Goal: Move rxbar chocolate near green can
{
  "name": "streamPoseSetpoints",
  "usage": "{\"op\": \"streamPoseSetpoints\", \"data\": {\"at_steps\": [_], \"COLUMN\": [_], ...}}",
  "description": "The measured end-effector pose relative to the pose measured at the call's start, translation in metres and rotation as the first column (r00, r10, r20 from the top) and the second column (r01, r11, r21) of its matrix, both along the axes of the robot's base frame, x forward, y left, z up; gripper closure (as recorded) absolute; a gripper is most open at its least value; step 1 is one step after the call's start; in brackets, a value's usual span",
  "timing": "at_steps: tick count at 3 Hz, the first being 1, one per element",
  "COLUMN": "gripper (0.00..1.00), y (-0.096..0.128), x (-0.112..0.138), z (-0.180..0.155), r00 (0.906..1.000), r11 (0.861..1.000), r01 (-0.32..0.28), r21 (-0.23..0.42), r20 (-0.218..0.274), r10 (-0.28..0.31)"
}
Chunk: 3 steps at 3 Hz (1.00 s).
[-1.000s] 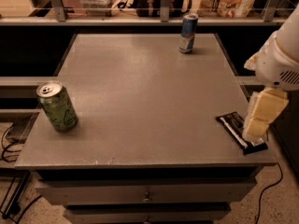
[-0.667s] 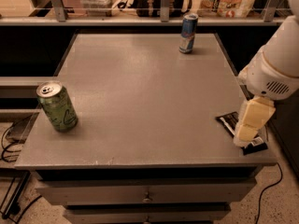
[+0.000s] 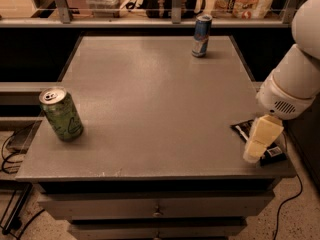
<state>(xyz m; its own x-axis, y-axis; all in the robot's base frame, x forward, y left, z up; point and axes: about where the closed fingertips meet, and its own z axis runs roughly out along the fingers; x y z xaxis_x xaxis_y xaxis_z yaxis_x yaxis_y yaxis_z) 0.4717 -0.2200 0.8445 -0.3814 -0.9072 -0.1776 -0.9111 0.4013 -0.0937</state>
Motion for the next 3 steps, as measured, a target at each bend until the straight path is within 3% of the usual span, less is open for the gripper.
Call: {"op": "streamPoseSetpoints", "data": {"at_steps": [1, 3], "gripper": [0.0, 0.42], "y": [-0.01, -0.023], "x": [0.0, -0.005], "z": [-0.017, -0.023], "r00": [0.9981, 0.9933], "r11": [0.999, 0.995], "r01": [0.05, 0.099], "r21": [0.011, 0.006], "r20": [-0.035, -0.061], "r10": [-0.05, -0.098]}}
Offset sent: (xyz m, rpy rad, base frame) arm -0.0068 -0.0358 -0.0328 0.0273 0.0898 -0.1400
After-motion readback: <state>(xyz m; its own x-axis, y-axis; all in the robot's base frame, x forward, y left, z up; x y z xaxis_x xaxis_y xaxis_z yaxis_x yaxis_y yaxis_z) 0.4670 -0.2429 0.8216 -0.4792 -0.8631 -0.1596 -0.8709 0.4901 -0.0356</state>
